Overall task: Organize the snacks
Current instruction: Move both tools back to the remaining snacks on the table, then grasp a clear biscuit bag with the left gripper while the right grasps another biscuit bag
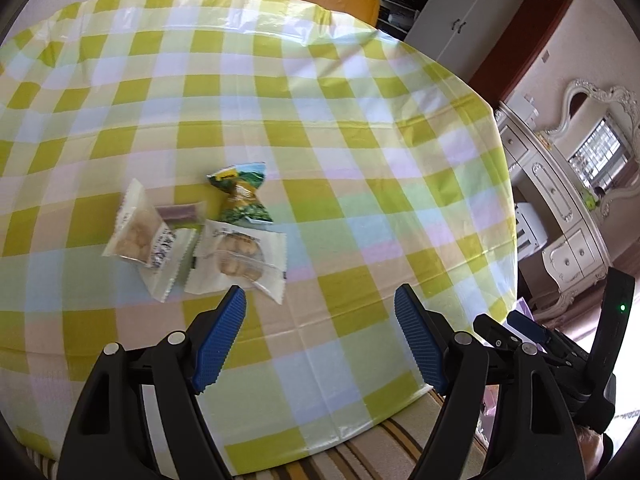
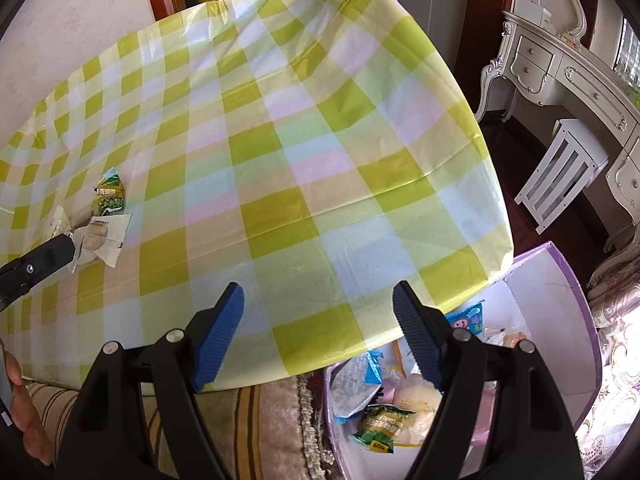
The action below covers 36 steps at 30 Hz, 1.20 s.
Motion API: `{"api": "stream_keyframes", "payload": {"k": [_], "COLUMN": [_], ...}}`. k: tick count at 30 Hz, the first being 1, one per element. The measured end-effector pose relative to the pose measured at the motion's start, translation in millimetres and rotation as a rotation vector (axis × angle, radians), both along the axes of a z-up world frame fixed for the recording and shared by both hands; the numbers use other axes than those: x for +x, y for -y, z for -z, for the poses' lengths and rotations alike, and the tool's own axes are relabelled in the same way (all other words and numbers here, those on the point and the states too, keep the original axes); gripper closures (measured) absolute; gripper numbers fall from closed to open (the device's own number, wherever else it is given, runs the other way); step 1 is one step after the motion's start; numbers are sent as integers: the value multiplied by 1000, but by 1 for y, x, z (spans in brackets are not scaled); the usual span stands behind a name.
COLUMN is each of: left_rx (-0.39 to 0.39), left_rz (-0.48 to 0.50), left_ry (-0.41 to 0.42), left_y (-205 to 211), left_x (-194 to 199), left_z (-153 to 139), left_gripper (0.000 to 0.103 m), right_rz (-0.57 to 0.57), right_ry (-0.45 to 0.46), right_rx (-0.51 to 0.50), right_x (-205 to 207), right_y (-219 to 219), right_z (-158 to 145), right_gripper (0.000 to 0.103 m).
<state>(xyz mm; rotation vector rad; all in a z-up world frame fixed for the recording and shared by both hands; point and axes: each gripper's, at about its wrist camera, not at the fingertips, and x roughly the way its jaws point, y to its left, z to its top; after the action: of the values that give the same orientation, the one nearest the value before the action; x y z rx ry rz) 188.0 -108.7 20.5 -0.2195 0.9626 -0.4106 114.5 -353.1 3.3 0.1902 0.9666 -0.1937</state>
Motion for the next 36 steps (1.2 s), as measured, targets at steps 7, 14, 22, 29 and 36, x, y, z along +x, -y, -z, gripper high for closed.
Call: {"api": "stream_keyframes", "payload": {"k": [7, 14, 22, 29, 36], "left_rx": [-34, -69, -85, -57, 34], "left_rz": [-208, -265, -235, -193, -174], "left_ry": [-11, -72, -110, -125, -100], "left_y": [-80, -114, -109, -95, -87], "left_x": [13, 26, 41, 57, 68], "left_z": [4, 24, 41, 50, 52], "left_gripper": [29, 30, 33, 33, 57], "right_rz": [-76, -175, -313, -446, -501], "right_ry": [0, -6, -12, -27, -25], "right_rx": [20, 60, 45, -19, -75], "right_x": [18, 40, 64, 84, 102], "right_y": [-31, -68, -115, -154, -171], "right_z": [2, 6, 11, 18, 24], "right_gripper": [26, 26, 25, 24, 24]}}
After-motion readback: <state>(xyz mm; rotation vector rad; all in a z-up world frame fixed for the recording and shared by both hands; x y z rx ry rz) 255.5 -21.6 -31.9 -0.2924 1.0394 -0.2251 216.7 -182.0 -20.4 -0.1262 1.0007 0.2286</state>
